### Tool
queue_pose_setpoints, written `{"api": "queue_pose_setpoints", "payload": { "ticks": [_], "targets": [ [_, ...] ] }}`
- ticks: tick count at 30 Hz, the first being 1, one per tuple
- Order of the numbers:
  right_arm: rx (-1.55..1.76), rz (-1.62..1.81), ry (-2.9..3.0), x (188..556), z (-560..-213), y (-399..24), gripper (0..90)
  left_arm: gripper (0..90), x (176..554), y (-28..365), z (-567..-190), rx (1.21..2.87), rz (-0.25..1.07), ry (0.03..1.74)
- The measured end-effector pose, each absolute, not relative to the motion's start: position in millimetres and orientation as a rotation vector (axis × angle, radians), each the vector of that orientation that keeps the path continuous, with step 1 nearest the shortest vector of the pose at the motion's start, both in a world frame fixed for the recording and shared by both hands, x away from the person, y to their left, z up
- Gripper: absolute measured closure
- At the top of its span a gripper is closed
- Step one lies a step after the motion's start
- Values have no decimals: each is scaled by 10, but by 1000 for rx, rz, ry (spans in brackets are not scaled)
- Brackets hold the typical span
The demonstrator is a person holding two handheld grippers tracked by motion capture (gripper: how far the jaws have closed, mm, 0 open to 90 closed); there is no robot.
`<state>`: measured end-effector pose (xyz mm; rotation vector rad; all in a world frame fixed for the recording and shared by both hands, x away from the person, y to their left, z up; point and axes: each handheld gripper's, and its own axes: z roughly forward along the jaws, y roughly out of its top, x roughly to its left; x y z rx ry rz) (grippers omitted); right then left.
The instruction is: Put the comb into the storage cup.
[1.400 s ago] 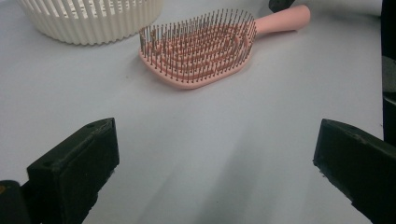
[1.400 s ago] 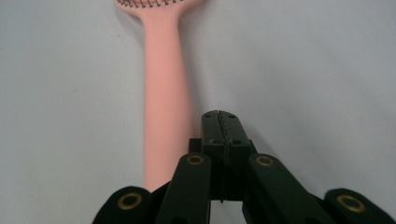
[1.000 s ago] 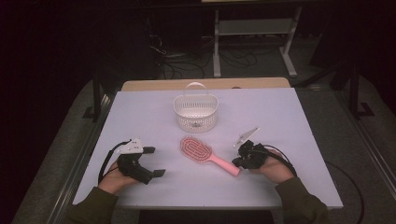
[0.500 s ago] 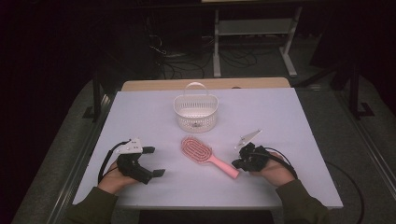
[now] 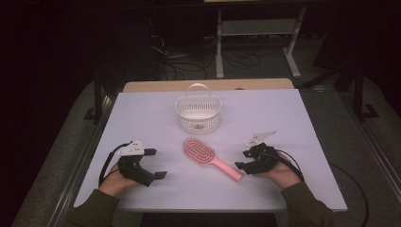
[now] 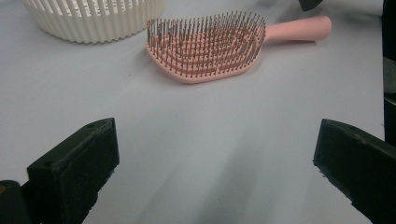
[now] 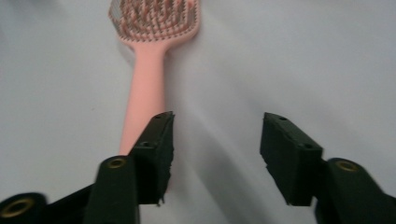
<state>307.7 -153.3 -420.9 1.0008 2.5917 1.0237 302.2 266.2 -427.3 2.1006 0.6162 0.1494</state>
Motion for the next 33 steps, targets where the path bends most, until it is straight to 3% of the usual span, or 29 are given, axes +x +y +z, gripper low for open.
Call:
{"api": "queue_pose_setpoints", "payload": {
  "ticks": [20,33],
  "targets": [
    [1068,1173,2439,2854,-4281,-1824,2,0,3009,2659,-4276,2096,139,609],
    [1082,1207,2423,2745,-4357,-2020,0,0,3009,2653,-4280,2094,123,612]
  ]
}}
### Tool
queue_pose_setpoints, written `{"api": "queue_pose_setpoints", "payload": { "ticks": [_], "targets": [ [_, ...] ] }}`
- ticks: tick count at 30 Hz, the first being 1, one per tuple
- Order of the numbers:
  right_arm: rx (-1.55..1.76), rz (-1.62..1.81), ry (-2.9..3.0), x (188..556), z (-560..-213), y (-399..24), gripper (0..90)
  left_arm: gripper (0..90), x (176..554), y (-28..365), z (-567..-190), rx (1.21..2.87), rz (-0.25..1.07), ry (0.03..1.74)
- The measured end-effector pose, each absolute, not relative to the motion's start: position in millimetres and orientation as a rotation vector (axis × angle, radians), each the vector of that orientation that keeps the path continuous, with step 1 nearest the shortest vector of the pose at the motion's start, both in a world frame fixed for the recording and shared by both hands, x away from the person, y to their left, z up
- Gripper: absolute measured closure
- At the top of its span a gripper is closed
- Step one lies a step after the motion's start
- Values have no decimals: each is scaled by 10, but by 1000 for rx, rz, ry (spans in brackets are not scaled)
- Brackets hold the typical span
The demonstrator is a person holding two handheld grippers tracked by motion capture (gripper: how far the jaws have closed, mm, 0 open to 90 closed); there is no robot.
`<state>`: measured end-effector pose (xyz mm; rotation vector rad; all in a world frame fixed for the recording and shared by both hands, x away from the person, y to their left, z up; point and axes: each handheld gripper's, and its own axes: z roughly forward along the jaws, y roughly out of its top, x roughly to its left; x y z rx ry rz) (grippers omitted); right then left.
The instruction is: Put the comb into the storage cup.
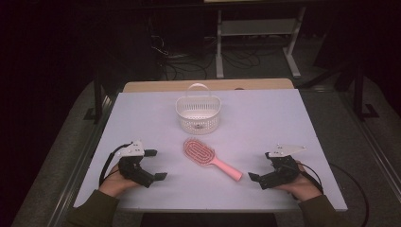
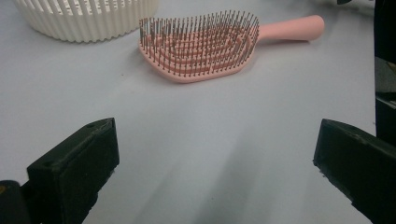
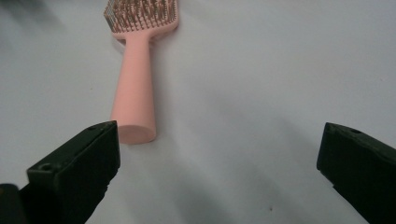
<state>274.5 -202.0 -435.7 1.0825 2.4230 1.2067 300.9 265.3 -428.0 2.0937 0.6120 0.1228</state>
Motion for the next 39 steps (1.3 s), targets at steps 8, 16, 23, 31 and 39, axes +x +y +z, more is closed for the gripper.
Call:
{"api": "queue_pose_setpoints", "payload": {
  "ticks": [8,16,23,31,39],
  "targets": [
    [1080,1224,2396,2754,-4336,-2028,0,0,3011,2646,-4284,2097,114,607],
    [1072,1212,2411,2764,-4312,-2011,0,0,3016,2650,-4280,2093,108,604],
    [1069,1203,2435,2787,-4276,-1974,0,0,3019,2652,-4280,2089,105,603],
    [1080,1239,2416,2801,-4211,-1968,0,0,3012,2659,-4273,2086,108,603],
    [1074,1216,2430,2825,-4166,-1921,0,0,3017,2663,-4273,2084,108,611]
  ]
}}
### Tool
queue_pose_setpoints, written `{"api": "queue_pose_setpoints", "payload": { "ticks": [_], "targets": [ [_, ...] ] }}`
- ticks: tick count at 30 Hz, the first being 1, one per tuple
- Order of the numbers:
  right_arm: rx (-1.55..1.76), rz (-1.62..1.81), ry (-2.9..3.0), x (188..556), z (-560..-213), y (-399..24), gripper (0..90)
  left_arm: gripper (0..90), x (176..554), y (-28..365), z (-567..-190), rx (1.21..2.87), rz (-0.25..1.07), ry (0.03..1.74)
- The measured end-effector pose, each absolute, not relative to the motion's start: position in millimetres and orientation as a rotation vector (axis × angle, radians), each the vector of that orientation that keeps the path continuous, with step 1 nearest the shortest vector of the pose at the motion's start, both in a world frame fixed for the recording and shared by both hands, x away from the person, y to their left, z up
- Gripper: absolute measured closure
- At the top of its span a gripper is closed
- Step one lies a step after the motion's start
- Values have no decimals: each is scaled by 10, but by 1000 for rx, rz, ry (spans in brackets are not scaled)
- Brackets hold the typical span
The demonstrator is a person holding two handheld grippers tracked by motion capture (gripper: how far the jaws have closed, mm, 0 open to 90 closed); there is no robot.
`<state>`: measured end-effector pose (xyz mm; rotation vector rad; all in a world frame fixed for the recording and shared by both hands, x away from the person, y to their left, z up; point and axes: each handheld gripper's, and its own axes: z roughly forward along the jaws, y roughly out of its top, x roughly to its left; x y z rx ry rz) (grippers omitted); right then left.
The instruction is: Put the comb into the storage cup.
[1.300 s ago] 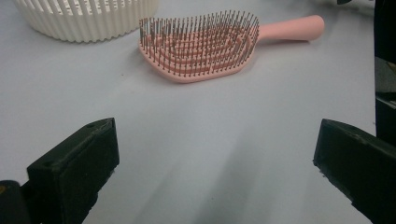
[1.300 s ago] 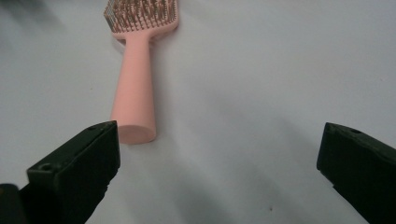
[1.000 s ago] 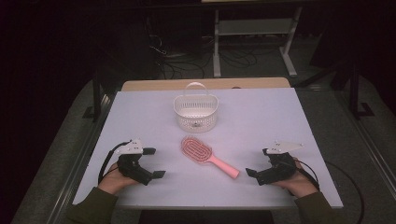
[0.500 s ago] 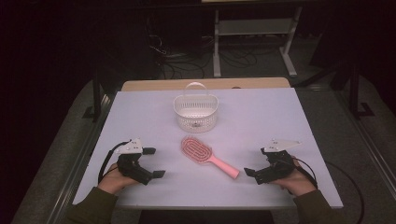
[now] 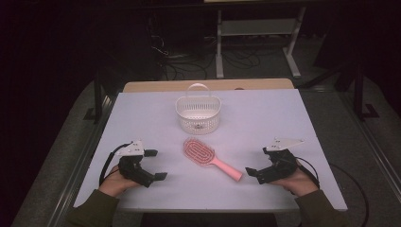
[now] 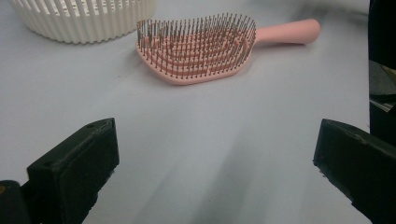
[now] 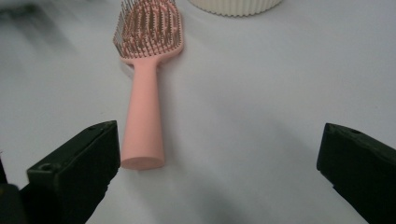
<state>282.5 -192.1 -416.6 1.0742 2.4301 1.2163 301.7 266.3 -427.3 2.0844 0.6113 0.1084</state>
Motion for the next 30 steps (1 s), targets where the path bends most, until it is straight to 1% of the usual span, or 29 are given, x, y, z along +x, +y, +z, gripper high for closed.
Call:
{"api": "queue_pose_setpoints", "payload": {
  "ticks": [30],
  "targets": [
    [1071,1265,2436,2963,-4032,-1745,0,0,3015,2672,-4263,2073,111,625]
  ]
}}
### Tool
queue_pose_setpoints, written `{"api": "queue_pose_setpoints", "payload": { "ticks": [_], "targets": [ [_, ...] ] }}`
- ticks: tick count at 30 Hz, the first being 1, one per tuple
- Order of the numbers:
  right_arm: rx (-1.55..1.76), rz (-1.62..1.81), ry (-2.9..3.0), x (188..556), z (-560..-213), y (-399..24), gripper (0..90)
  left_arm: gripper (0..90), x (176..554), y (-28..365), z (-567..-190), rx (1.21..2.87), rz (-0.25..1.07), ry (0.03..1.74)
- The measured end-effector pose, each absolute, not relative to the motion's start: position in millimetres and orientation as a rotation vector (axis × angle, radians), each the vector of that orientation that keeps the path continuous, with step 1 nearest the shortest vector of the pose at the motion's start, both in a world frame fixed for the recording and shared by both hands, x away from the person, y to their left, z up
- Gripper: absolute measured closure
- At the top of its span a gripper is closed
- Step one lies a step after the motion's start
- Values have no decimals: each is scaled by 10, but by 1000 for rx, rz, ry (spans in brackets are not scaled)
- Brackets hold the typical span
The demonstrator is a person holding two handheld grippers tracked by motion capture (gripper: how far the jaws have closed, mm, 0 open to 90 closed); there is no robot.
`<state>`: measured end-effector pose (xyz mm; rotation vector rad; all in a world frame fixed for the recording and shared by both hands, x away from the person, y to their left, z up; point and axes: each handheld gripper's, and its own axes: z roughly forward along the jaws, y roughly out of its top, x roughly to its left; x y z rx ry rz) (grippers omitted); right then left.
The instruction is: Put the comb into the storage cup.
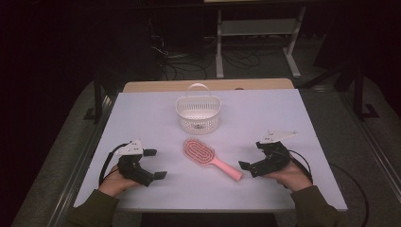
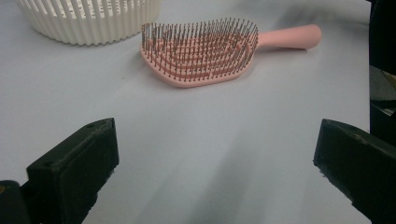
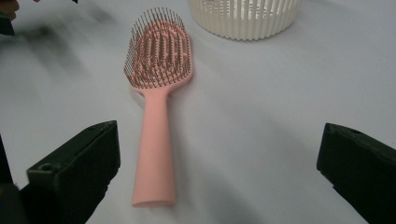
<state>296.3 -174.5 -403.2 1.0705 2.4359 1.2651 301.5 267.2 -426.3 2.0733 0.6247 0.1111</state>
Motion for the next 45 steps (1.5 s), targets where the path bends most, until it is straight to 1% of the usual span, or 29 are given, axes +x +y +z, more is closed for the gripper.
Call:
{"api": "queue_pose_setpoints", "payload": {
  "ticks": [45],
  "targets": [
    [1024,1259,2474,3191,-3906,-1433,0,0,3020,2669,-4264,2068,110,630]
  ]
}}
